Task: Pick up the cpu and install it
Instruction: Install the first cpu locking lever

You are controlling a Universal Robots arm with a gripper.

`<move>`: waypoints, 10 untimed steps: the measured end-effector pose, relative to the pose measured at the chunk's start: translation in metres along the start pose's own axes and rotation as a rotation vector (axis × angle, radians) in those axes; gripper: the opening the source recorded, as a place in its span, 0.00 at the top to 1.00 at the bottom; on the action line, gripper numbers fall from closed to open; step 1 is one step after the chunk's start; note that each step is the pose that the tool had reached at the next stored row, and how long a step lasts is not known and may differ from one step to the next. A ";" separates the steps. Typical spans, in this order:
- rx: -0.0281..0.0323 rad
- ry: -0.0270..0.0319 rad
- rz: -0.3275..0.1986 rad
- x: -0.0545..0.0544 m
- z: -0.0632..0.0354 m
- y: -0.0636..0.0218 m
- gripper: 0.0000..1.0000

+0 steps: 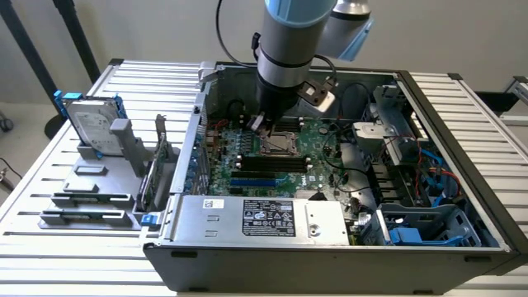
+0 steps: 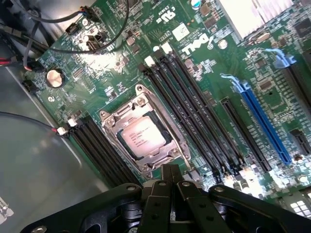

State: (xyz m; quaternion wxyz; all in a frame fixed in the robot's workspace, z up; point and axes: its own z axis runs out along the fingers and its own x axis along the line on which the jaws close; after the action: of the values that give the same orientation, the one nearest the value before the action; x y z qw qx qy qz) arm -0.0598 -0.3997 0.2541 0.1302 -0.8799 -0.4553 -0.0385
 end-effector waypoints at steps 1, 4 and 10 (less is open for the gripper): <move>0.0007 -0.0006 0.001 -0.002 -0.0012 0.0008 0.89; 0.0017 -0.0010 0.003 -0.006 -0.0029 0.0031 0.89; 0.0016 -0.0006 0.006 -0.013 -0.0031 0.0029 0.89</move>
State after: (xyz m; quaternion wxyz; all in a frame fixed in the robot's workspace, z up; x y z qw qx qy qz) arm -0.0648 -0.4125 0.2541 0.1309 -0.8812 -0.4526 -0.0375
